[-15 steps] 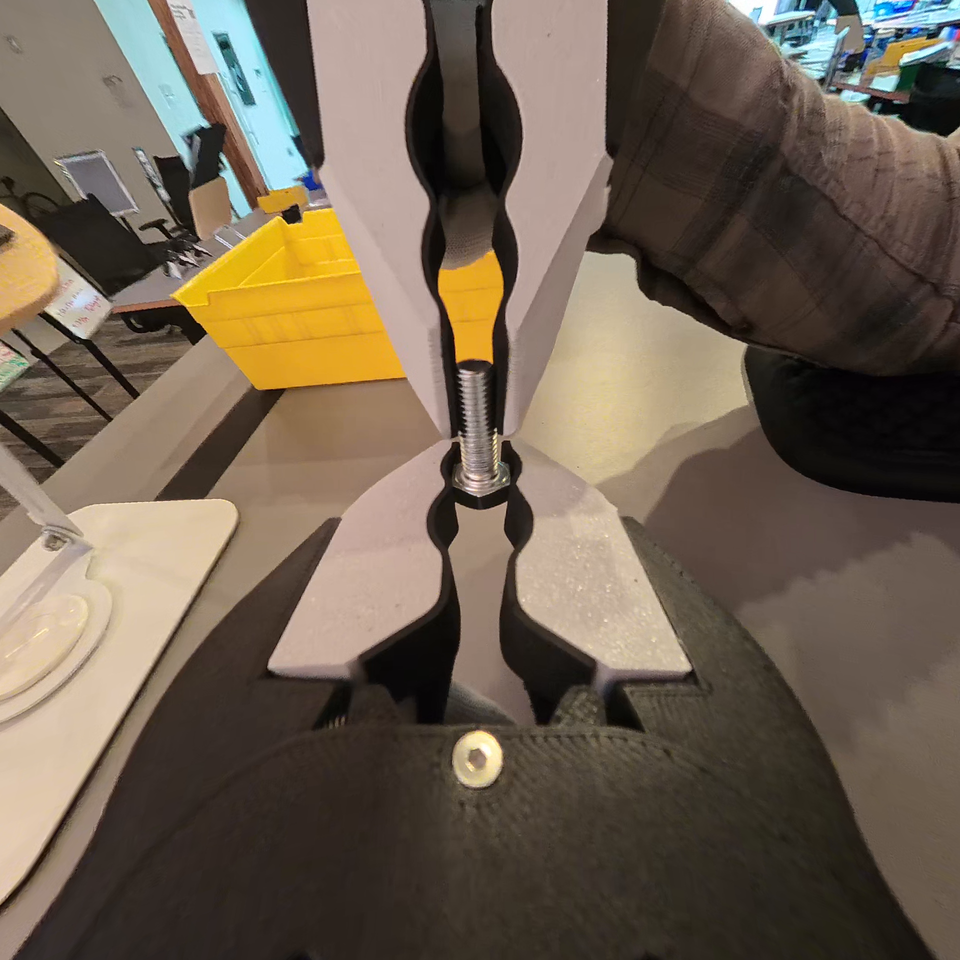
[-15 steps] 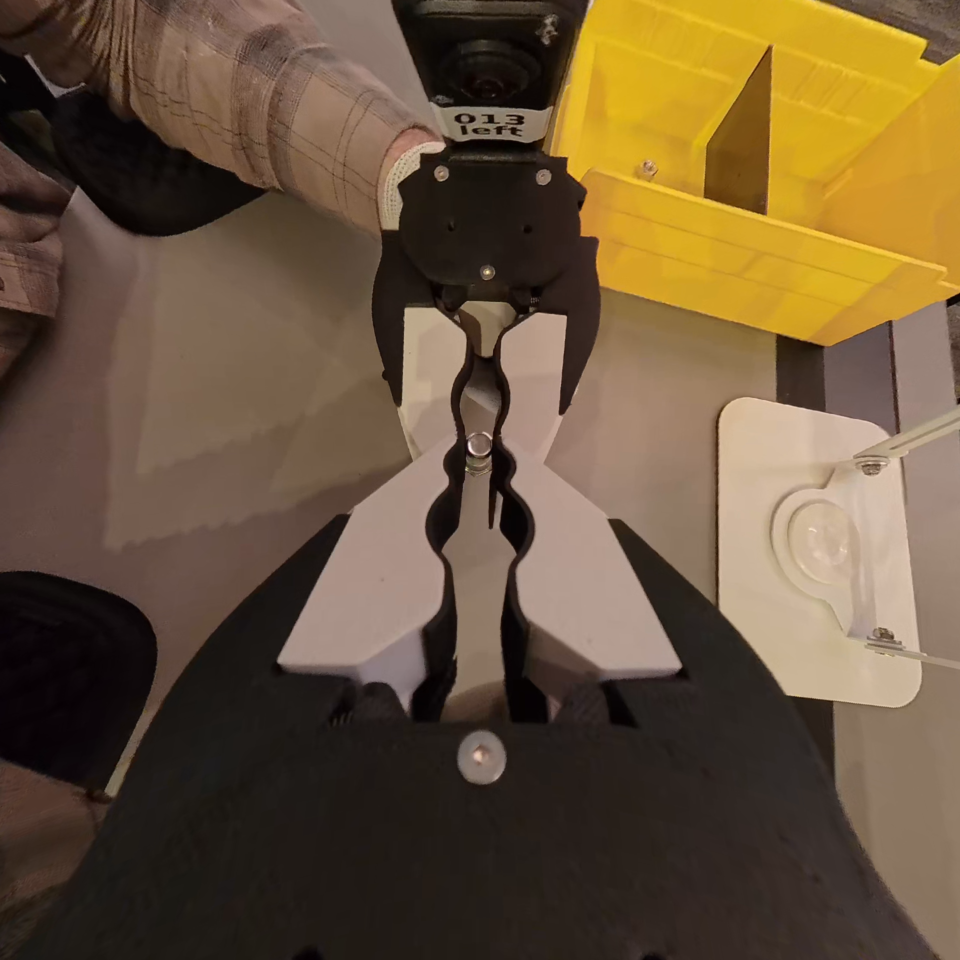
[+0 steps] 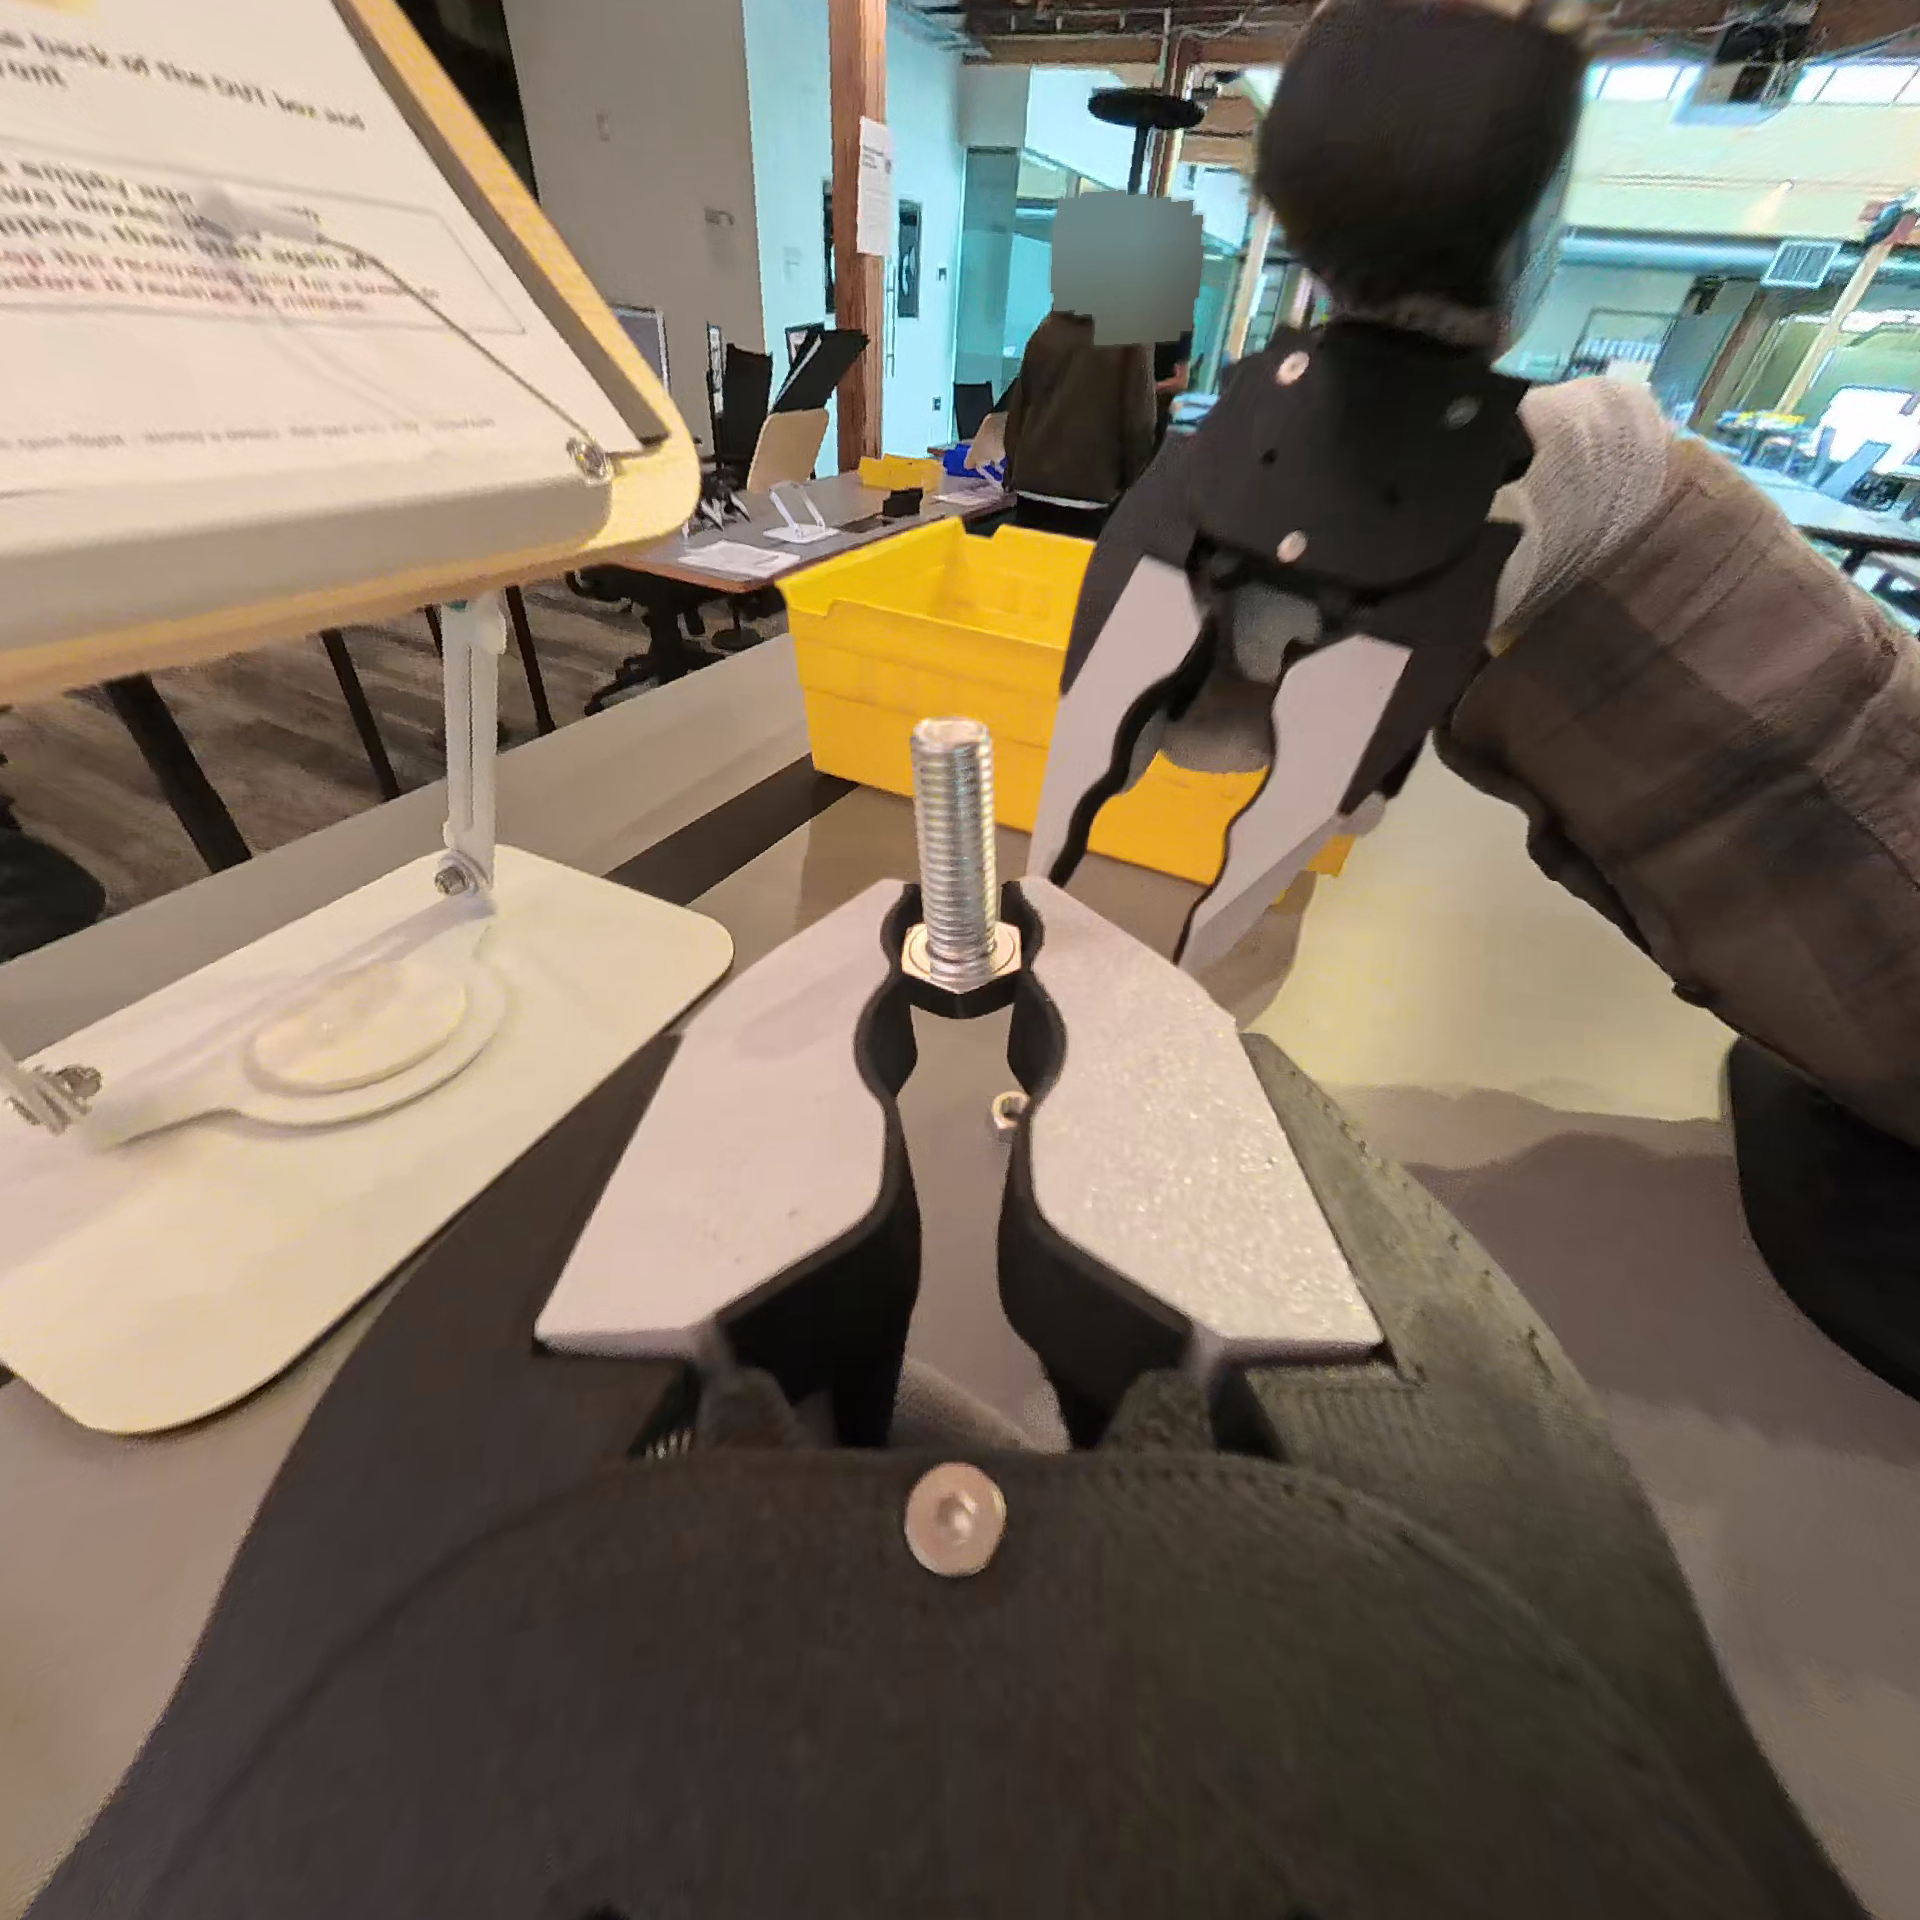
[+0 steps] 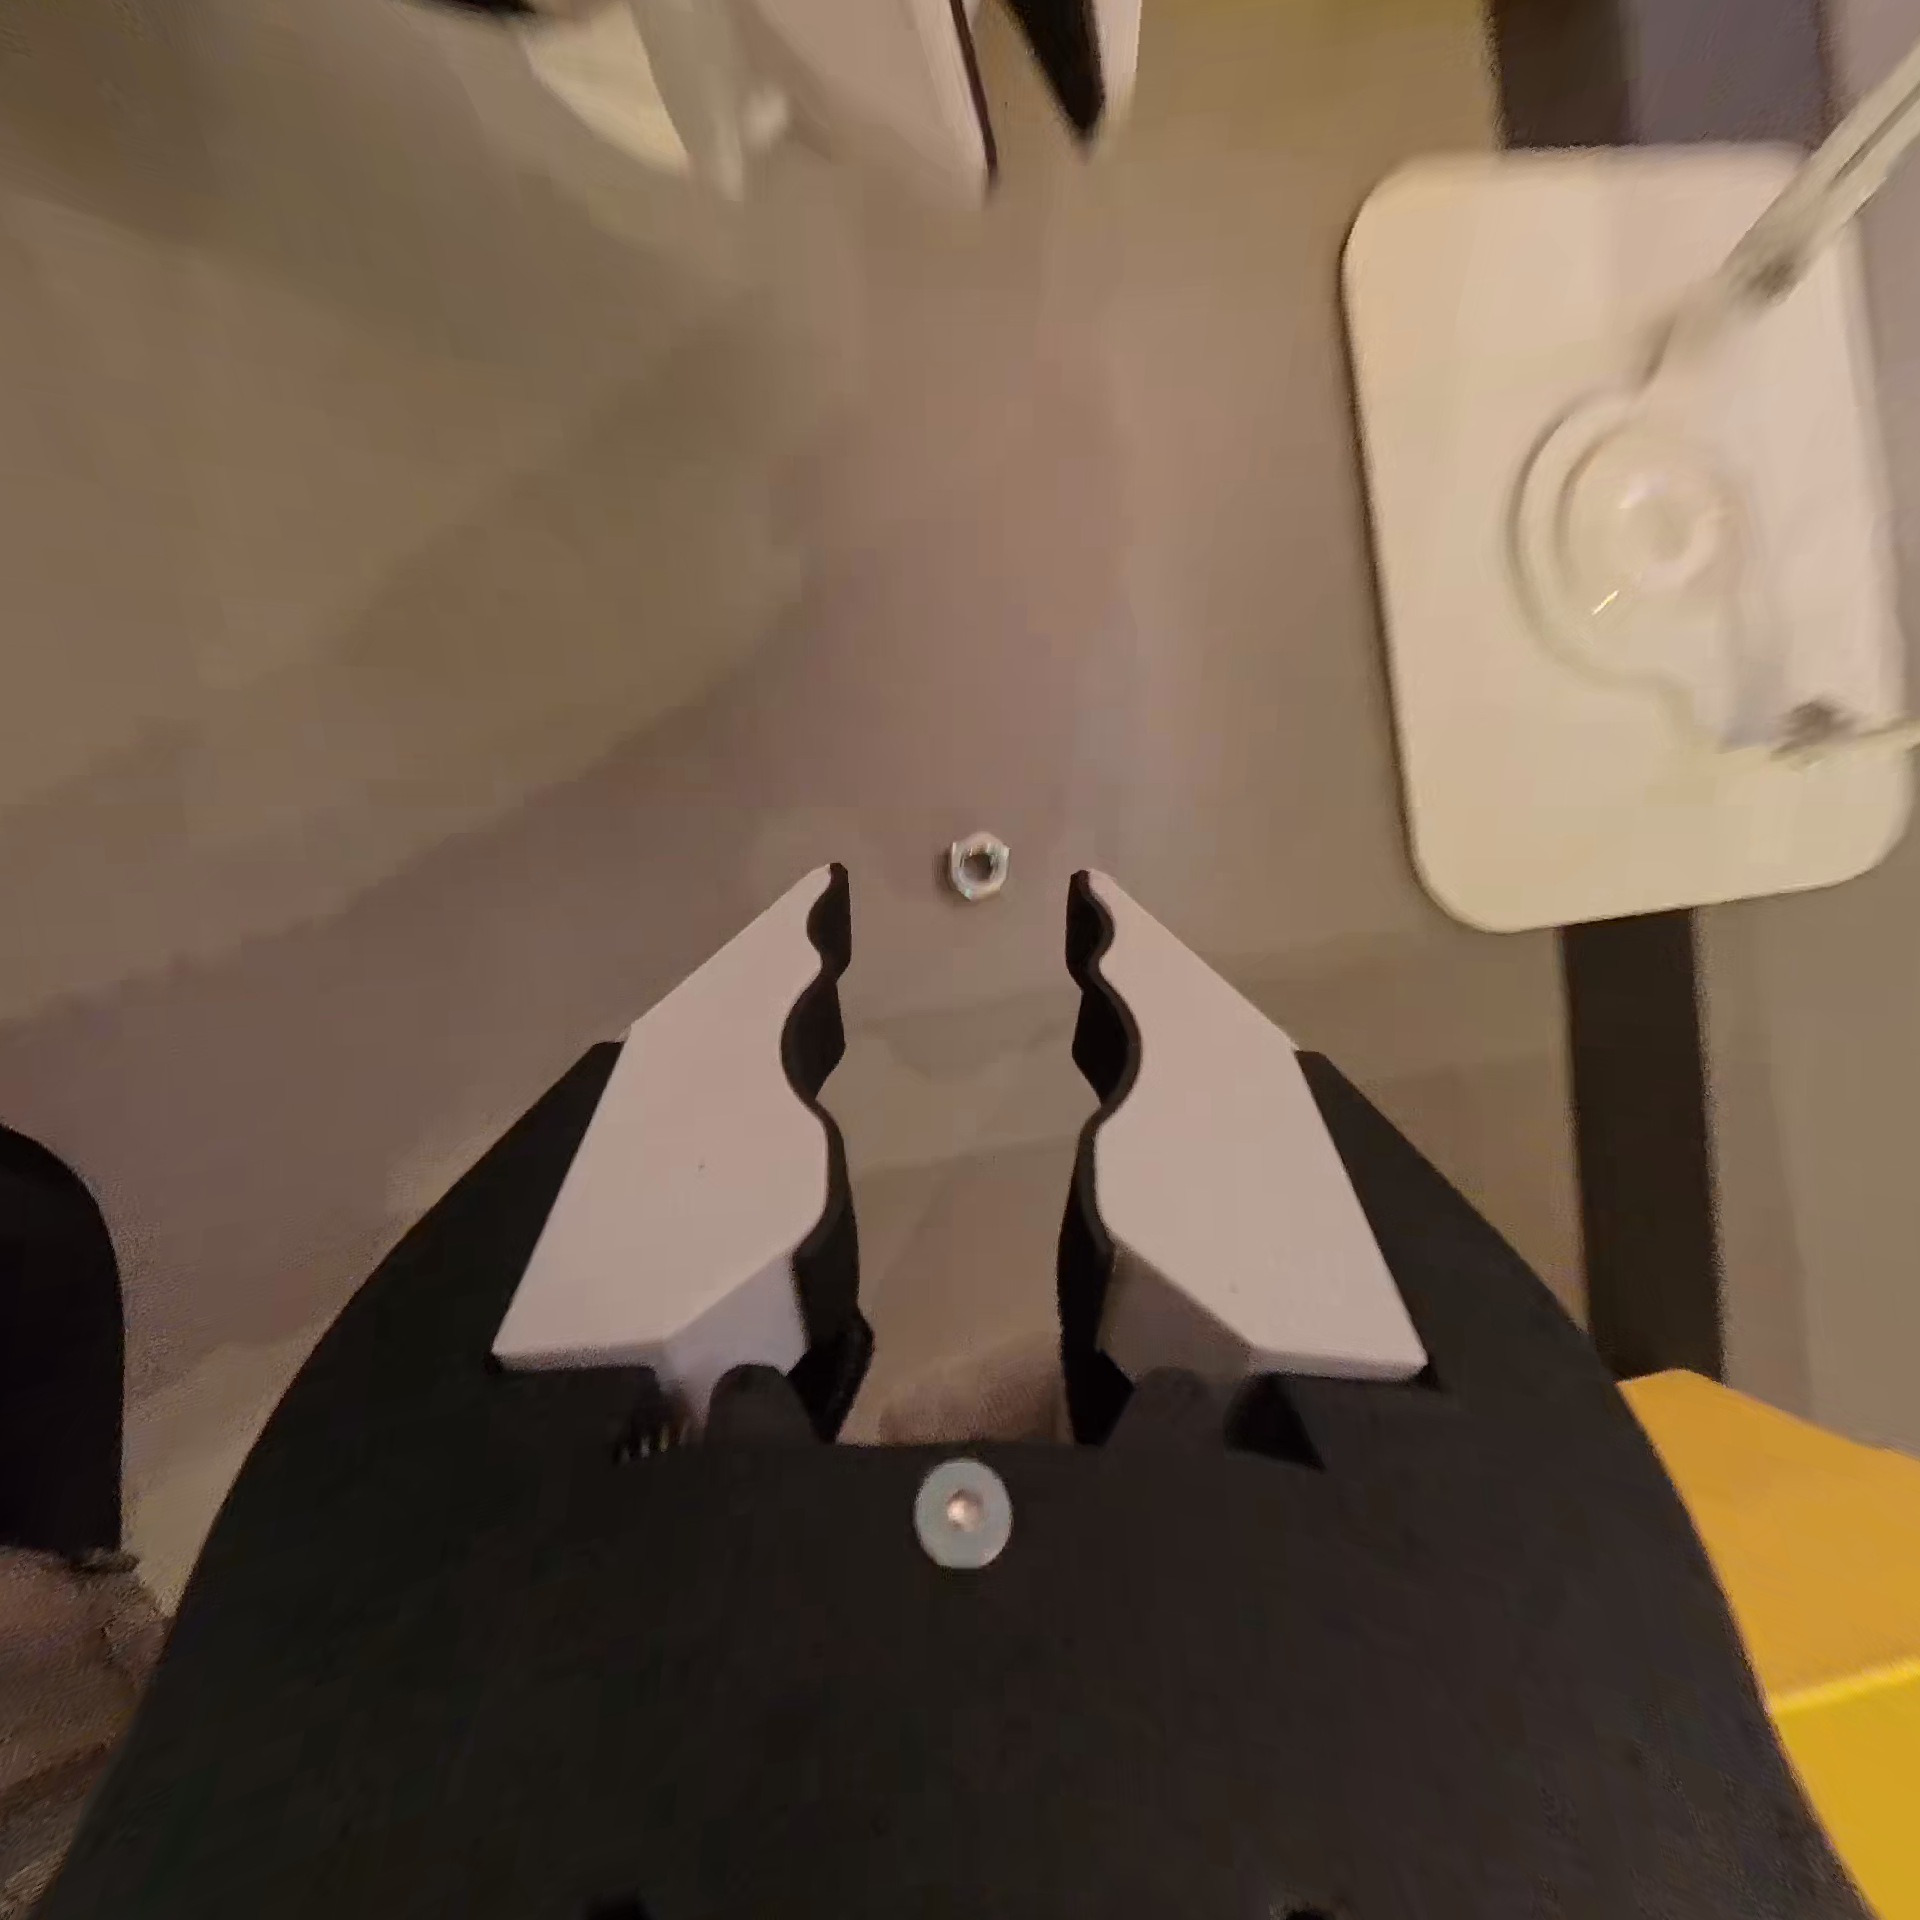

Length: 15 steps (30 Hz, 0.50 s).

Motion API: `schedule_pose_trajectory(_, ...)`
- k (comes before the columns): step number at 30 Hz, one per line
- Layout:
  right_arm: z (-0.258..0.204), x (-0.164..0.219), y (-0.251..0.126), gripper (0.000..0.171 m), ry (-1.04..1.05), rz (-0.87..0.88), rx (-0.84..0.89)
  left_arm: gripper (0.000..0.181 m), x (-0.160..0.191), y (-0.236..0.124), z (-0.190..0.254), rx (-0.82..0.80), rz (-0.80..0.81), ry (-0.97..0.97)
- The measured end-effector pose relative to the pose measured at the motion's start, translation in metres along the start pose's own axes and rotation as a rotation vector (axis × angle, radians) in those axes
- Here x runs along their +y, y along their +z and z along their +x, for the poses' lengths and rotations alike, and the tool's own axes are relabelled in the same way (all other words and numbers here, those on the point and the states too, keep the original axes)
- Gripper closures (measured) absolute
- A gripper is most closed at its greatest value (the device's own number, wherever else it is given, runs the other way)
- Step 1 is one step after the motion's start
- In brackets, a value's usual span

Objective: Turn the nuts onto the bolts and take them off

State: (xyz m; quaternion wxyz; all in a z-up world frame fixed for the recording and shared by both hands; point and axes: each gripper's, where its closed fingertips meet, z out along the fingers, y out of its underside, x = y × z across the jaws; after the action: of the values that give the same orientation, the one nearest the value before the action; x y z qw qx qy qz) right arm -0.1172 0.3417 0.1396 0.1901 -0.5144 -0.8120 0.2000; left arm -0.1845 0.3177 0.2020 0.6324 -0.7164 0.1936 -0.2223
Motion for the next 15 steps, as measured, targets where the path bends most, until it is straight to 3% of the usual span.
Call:
schedule_pose_trajectory(5, 0.0, 0.019, 0.037, 0.134, -0.015, -0.121, -0.049, 0.167, 0.007, 0.004, 0.002, 0.0, -0.029, 0.009)
schedule_pose_trajectory(15, 0.004, 0.03, 0.067, 0.137, 0.064, -0.208, -0.068, 0.167, 0.012, 0.004, -0.004, -0.022, -0.044, 0.009)
